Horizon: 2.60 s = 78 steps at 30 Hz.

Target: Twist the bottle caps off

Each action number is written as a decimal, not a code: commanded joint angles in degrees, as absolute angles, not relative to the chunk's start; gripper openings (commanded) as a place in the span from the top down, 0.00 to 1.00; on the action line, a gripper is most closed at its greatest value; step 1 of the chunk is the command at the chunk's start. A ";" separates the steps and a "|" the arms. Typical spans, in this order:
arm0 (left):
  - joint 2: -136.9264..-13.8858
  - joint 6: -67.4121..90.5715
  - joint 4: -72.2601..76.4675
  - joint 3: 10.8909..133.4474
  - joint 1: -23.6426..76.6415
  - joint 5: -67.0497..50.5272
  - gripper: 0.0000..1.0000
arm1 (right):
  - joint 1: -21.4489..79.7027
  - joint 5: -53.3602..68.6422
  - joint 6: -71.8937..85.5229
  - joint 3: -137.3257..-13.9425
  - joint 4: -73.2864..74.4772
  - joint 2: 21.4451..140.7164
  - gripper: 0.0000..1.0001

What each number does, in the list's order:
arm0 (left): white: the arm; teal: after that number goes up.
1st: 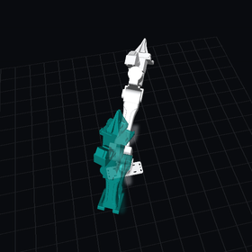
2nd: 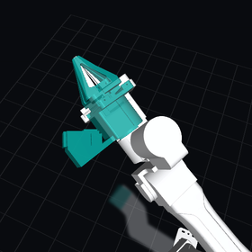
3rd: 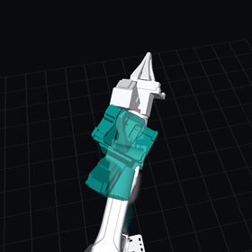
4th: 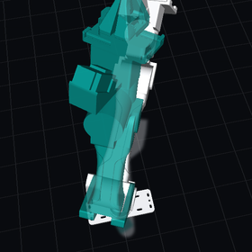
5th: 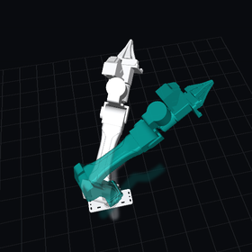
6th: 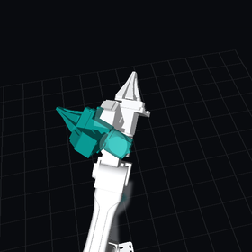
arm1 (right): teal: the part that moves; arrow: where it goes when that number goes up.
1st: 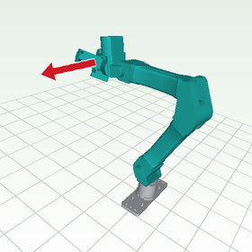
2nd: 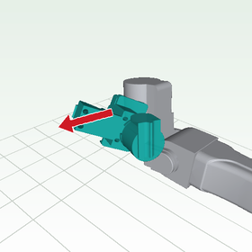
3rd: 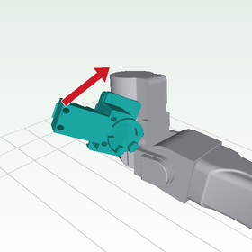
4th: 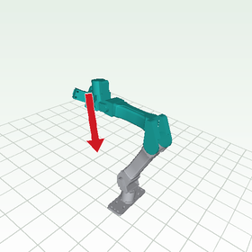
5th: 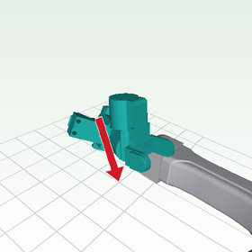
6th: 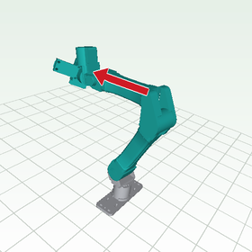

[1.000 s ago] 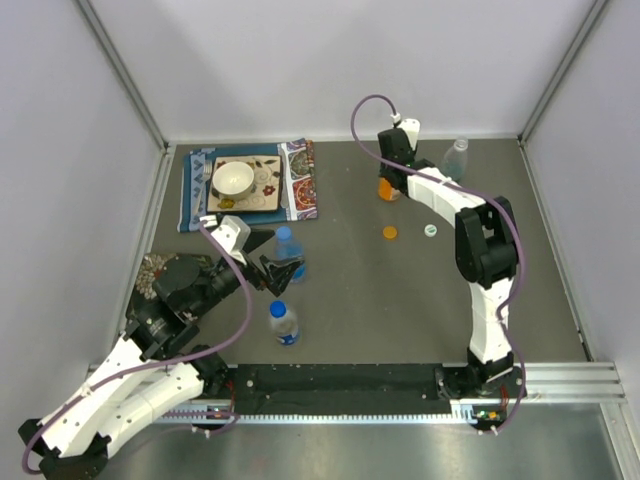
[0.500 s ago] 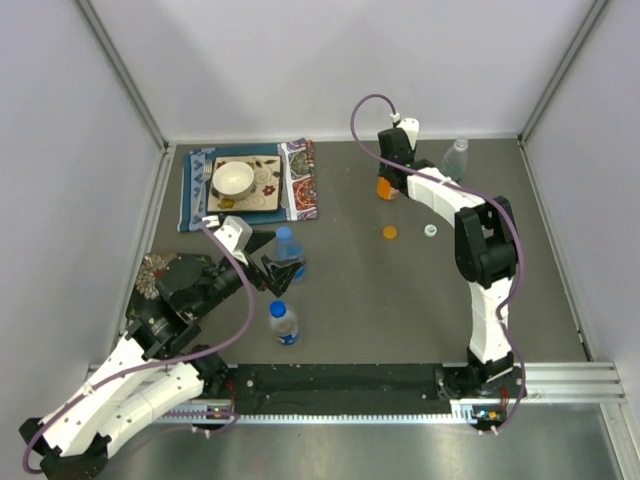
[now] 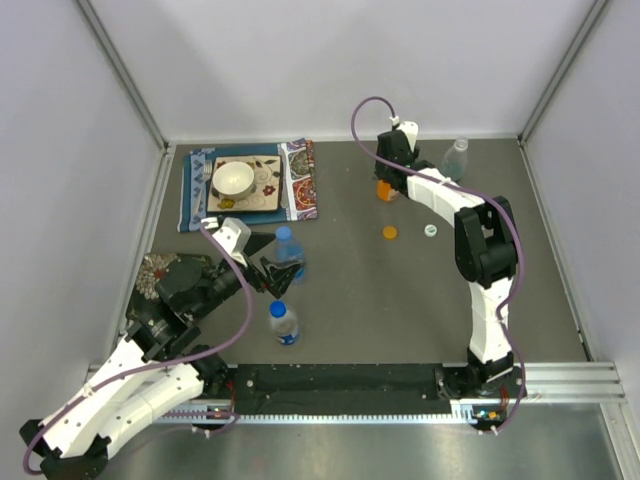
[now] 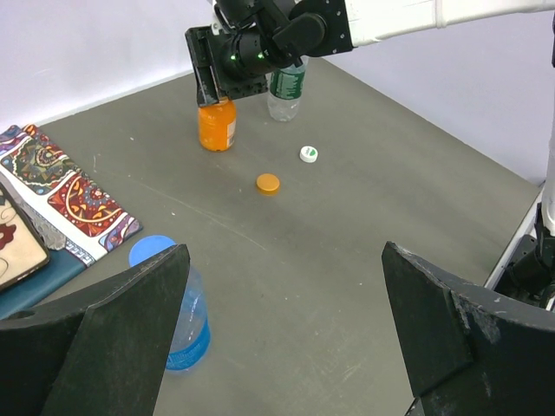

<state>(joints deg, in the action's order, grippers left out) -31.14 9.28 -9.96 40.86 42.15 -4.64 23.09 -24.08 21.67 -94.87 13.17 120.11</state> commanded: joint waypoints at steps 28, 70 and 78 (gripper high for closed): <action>-28.92 13.09 -7.03 40.69 42.36 -2.22 0.02 | 28.03 -13.04 20.57 -91.15 16.18 93.46 0.19; -15.21 22.85 -29.44 45.00 42.28 40.34 0.02 | 58.36 -5.54 12.48 -89.56 16.26 100.37 0.35; -15.64 22.68 -28.22 44.38 42.36 39.38 0.02 | 58.36 -6.85 12.74 -87.46 16.17 99.49 0.62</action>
